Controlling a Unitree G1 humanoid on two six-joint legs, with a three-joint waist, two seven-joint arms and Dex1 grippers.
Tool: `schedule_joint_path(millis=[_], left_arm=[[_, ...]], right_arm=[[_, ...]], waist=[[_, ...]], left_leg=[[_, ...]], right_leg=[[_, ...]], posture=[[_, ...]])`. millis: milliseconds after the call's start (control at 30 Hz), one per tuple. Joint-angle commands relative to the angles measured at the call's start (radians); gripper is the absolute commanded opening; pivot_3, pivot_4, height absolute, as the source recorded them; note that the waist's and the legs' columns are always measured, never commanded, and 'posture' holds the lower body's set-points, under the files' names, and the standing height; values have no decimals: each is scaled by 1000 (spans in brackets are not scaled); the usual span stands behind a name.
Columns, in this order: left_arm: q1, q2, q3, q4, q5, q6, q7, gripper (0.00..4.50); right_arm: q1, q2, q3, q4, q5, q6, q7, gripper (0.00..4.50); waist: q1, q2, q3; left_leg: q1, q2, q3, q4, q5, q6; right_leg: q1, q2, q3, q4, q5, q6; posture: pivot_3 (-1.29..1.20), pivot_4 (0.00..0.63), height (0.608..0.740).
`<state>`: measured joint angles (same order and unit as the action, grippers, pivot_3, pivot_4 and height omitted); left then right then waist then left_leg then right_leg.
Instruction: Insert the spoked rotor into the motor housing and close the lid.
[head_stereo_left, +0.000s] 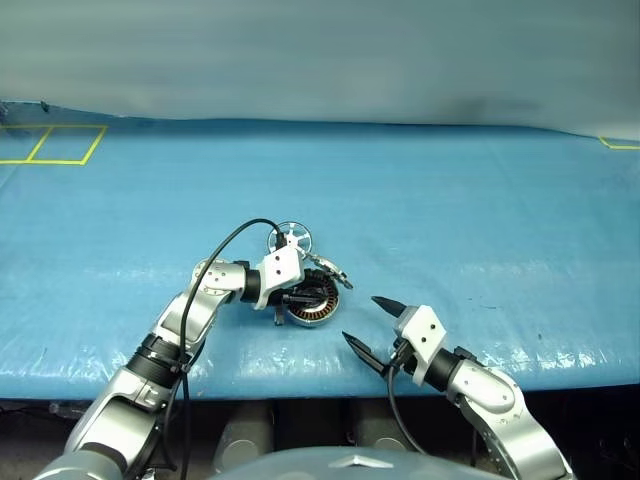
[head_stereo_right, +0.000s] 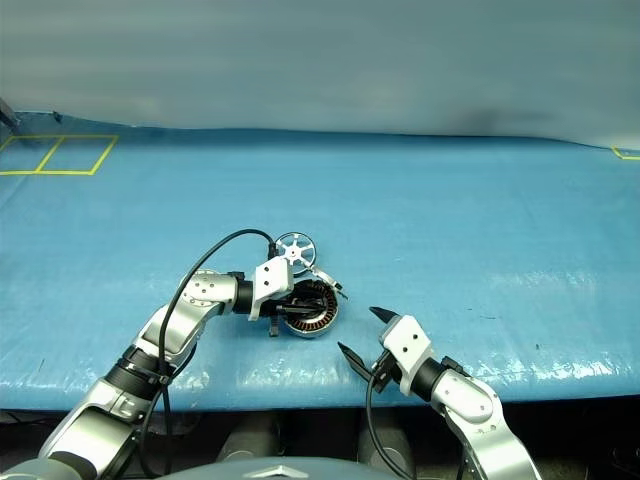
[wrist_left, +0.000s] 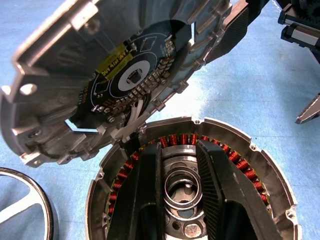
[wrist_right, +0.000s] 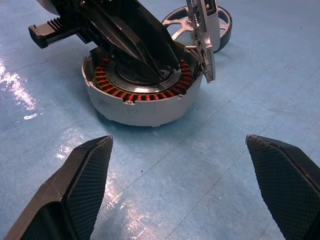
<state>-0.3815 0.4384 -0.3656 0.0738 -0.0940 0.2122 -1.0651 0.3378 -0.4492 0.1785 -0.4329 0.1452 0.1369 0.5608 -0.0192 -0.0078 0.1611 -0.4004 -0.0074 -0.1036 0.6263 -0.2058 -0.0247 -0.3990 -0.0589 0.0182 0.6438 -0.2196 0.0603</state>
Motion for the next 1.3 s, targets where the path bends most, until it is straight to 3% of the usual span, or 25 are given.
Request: schedule_joint_path(millis=[33,200,400,700,967,1100,1300], left_arm=[[-14,4,8,-14,-6,-3,-5,1380],[1,-15,52,-59,-48,-9,19,2855],[47,37,86,-199,-132,60,-13,2855],[158,143,126,-332,-195,150,-17,35],[278,132,225,-378,-201,114,114,35],[347,126,265,-421,-199,114,182,0],[431,105,313,-462,-192,88,269,0]], right_arm=[[-4,-1,-13,-28,5,-6,0,4500],[2,-2,-14,-36,12,3,2,4500],[3,-5,-15,-35,13,5,6,4500],[-17,3,-9,-39,19,18,6,4500],[-10,0,-36,-101,63,138,-9,4500],[12,-37,-39,-143,101,227,23,3626],[5,-154,-10,-303,182,388,101,1588]], waist=[[0,0,0],[0,0,0],[-1,0,0],[-2,1,1],[0,1,1],[2,1,1],[4,0,2]], left_leg=[[0,0,0,0,0,0],[0,0,0,0,0,0],[0,0,0,0,0,0],[0,0,0,0,0,0],[0,0,-1,0,0,0],[-1,0,-1,-1,0,0],[-1,0,0,-1,-1,-1]], right_leg=[[0,0,0,0,0,0],[0,0,0,0,0,0],[0,0,0,0,0,0],[0,0,0,0,0,0],[0,-1,0,-1,0,0],[-1,-1,0,-1,0,0],[-1,-1,0,-1,0,0]], posture=[[0,150,740],[0,150,740],[0,150,740],[0,150,740],[0,150,740],[0,150,740],[0,150,740]])
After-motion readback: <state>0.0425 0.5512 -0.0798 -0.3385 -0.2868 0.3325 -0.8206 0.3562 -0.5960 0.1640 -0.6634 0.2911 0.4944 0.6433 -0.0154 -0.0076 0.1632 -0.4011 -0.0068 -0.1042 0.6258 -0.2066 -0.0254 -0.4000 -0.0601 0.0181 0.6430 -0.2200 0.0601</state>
